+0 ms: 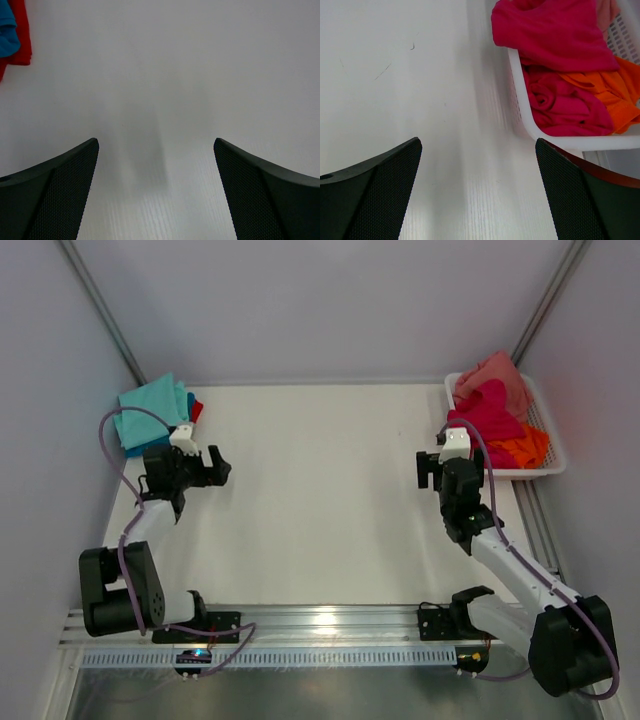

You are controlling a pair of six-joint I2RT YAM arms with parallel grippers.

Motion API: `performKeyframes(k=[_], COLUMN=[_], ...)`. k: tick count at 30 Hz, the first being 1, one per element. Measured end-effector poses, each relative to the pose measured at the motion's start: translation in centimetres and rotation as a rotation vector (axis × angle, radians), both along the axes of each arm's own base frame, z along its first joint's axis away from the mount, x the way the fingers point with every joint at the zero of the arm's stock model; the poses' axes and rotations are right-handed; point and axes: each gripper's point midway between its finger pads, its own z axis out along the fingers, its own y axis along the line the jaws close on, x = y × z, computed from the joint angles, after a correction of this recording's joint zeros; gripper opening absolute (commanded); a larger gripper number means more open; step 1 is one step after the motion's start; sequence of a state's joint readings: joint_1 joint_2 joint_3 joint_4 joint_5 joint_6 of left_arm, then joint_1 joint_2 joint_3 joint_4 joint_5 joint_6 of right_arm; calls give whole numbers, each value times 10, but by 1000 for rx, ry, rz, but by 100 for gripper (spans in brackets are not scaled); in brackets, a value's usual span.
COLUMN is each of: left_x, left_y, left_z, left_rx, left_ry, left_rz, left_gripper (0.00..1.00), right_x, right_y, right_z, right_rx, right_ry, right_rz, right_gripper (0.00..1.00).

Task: Fold and stack the t-shirts
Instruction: Neatly place the folded tshirt to the corner

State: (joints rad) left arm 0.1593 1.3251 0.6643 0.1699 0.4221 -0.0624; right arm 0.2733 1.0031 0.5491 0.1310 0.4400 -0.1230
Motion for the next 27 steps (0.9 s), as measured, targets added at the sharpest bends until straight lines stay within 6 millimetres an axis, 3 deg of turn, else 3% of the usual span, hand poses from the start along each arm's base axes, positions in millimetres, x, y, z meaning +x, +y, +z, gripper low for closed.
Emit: performKeyframes(k=[10,21,27], left_x=[1,0,2], left_y=[-17,-21,-21], left_z=[-7,-32,-34], left_rx=[22,26,36], left_ry=[-43,6,2], left_rz=[-54,-71,-76], left_gripper=[99,99,99], right_x=[-6,-2,-1], right_y=[5,8,13], right_z=[-34,-45,-48], right_rx=[5,19,33], right_ry=[56,98,112], right_rz=[35,32,52], right_gripper=[99,99,99])
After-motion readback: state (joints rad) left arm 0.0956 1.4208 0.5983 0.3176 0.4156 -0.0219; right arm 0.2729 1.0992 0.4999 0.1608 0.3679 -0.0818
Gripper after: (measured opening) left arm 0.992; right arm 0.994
